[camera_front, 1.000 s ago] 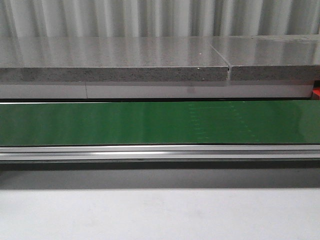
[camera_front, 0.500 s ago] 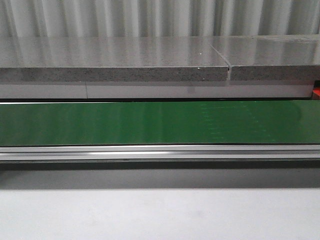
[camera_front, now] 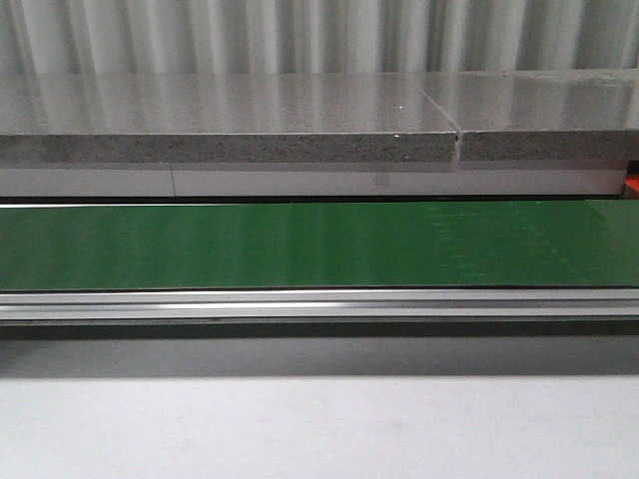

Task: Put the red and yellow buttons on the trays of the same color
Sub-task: 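Move the left gripper over the remaining buttons in the cluster, then grasp the yellow push button with the left gripper and set it on the belt, then grasp the red push button with the left gripper and set it on the belt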

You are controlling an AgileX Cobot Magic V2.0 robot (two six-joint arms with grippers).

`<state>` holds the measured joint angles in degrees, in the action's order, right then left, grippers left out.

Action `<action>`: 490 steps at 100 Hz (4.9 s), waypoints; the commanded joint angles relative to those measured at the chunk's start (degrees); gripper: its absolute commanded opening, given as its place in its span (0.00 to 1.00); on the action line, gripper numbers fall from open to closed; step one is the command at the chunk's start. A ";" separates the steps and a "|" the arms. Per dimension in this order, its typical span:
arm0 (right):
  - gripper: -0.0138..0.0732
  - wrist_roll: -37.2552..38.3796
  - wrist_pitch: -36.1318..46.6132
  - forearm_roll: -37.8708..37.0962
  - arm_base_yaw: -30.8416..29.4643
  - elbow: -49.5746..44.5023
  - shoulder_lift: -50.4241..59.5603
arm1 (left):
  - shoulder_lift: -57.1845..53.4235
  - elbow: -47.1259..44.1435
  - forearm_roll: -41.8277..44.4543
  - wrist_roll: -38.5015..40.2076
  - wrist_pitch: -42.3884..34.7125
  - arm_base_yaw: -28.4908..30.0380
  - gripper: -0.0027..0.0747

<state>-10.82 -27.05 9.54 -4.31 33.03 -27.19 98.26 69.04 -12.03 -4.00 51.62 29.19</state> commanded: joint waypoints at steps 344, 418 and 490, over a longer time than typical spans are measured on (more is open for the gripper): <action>0.04 -0.05 4.12 0.66 0.08 1.38 -0.05 | -9.06 6.01 -9.64 -2.12 -0.28 -13.65 0.76; 0.04 -0.05 4.12 0.66 0.08 1.38 -0.05 | 5.04 9.98 -4.36 0.57 -3.26 -2.42 0.76; 0.04 -0.05 4.12 0.66 0.08 1.38 -0.05 | 14.88 22.00 -4.62 1.54 -3.53 -2.54 0.45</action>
<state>-10.71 -27.05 9.54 -4.31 33.03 -27.19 116.25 89.18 -15.44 -2.96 48.83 26.74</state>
